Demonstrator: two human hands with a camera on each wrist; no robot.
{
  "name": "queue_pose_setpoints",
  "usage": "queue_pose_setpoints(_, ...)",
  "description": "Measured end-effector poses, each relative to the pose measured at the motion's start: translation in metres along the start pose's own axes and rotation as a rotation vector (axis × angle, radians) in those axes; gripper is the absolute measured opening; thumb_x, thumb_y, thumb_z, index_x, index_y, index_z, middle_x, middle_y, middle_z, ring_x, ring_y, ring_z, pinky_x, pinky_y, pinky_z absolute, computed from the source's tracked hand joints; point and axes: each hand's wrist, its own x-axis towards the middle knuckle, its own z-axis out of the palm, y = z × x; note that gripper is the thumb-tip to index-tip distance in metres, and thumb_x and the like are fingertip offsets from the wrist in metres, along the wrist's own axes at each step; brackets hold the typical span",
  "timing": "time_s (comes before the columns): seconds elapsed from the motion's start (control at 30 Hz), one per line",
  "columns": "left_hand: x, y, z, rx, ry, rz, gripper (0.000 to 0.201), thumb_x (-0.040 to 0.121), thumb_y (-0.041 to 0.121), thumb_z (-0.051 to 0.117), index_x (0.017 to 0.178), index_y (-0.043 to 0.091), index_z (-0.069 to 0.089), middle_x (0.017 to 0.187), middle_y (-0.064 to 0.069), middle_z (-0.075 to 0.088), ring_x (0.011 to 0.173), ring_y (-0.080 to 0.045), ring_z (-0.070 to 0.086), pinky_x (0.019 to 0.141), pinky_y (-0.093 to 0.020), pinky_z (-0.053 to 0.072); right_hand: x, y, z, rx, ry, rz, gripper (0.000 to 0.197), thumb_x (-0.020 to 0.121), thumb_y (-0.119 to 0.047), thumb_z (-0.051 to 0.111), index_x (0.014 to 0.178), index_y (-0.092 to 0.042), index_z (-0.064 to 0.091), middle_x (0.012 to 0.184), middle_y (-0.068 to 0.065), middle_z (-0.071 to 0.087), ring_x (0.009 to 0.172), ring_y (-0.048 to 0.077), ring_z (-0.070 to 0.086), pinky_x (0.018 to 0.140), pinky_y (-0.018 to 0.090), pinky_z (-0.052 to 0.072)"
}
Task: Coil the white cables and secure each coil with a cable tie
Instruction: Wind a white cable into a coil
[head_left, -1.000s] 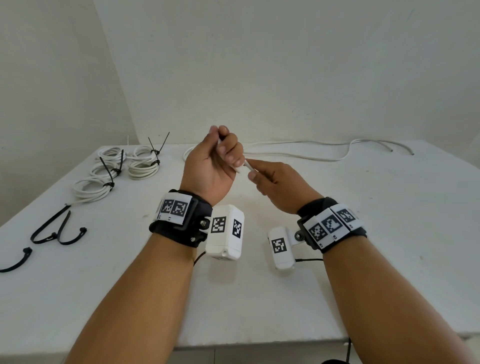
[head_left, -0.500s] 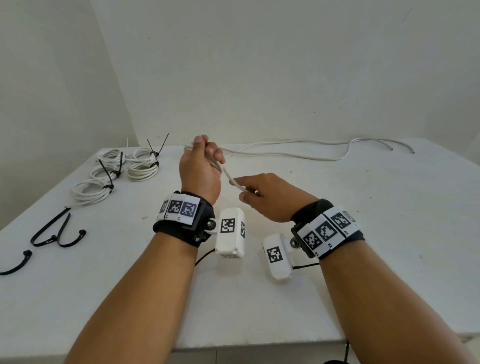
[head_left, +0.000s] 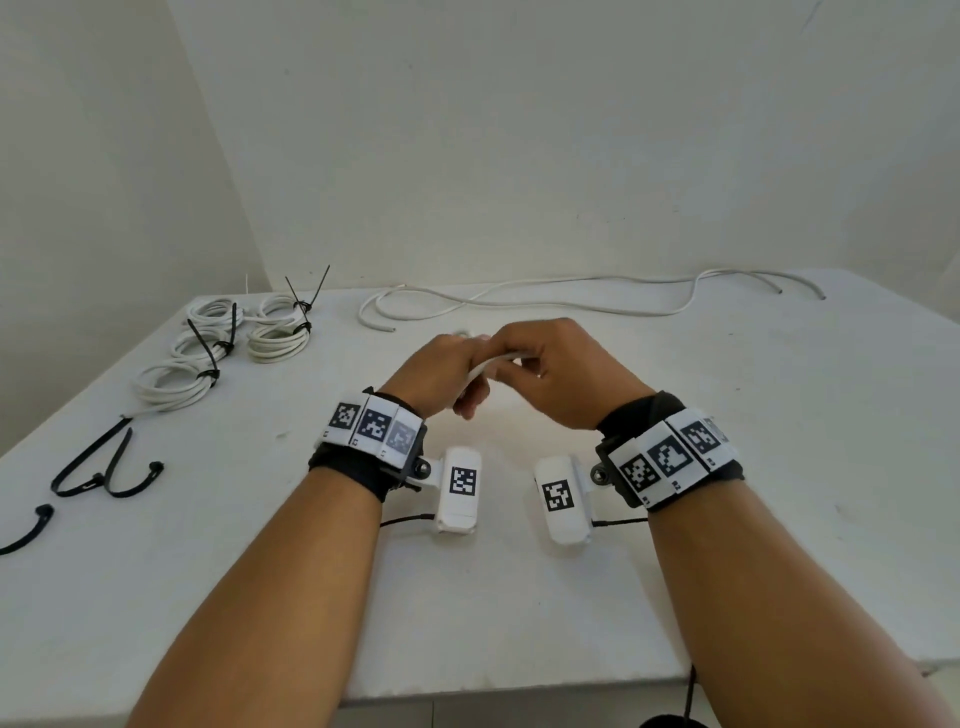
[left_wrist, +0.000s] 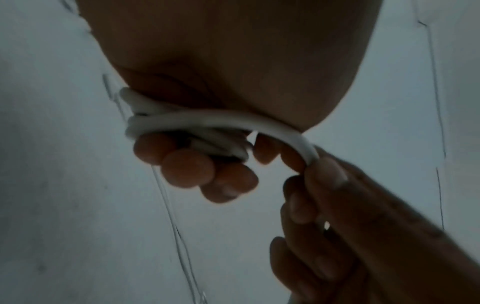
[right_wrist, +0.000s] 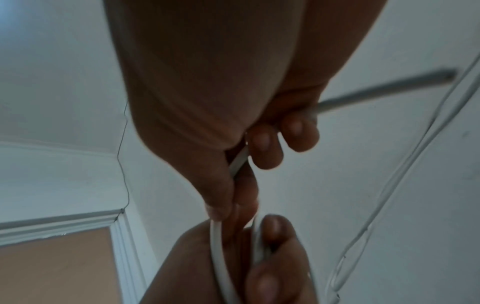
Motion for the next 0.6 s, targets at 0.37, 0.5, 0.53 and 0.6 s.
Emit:
queue_pose_setpoints(0.37, -0.006, 0.005, 0.004, -0.478, -0.337, 0.095, 0.044, 0.092, 0.050, 0.041, 0.066, 0.018, 0.025, 0.044, 0.004, 0.019, 0.037, -0.012, 0.015, 0.039, -0.020, 0.023, -0.001, 0.016, -0.012, 0.275, 0.249, 0.053, 0.002, 0.087, -0.018, 0.076, 0.089, -0.018, 0.075, 0.056, -0.025, 0.058, 0.051, 0.007, 0.041, 0.056, 0.019, 0.038)
queue_pose_setpoints(0.5, -0.008, 0.004, -0.002, -0.591, -0.406, 0.102, 0.051, 0.098, 0.051, 0.029, 0.059, 0.019, 0.032, 0.040, 0.007, 0.021, 0.034, -0.010, 0.016, 0.039, -0.022, 0.021, 0.000, 0.022, -0.013, 0.357, 0.315, 0.070, 0.007, 0.091, -0.014, 0.071, 0.095, -0.017, 0.076, 0.051, -0.023, 0.053, 0.051, 0.007, 0.035, 0.055, 0.017, 0.033)
queue_pose_setpoints(0.53, -0.009, 0.005, -0.003, -0.618, -0.421, 0.100, 0.052, 0.100, 0.050, 0.027, 0.057, 0.021, 0.034, 0.040, 0.008, 0.022, 0.034, -0.009, 0.017, 0.039, -0.022, 0.022, 0.001, 0.024, -0.013, 0.374, 0.323, 0.073, 0.008, 0.092, -0.014, 0.070, 0.096, -0.017, 0.076, 0.053, -0.022, 0.054, 0.052, 0.007, 0.036, 0.056, 0.018, 0.034)
queue_pose_setpoints(0.6, -0.011, 0.006, -0.003, -0.677, -0.436, 0.104, 0.053, 0.099, 0.050, 0.027, 0.055, 0.024, 0.037, 0.039, 0.010, 0.023, 0.033, -0.007, 0.018, 0.039, -0.022, 0.024, 0.002, 0.024, -0.010, 0.387, 0.333, 0.069, 0.009, 0.092, -0.014, 0.069, 0.096, -0.017, 0.076, 0.056, -0.024, 0.058, 0.053, 0.008, 0.038, 0.056, 0.020, 0.035)
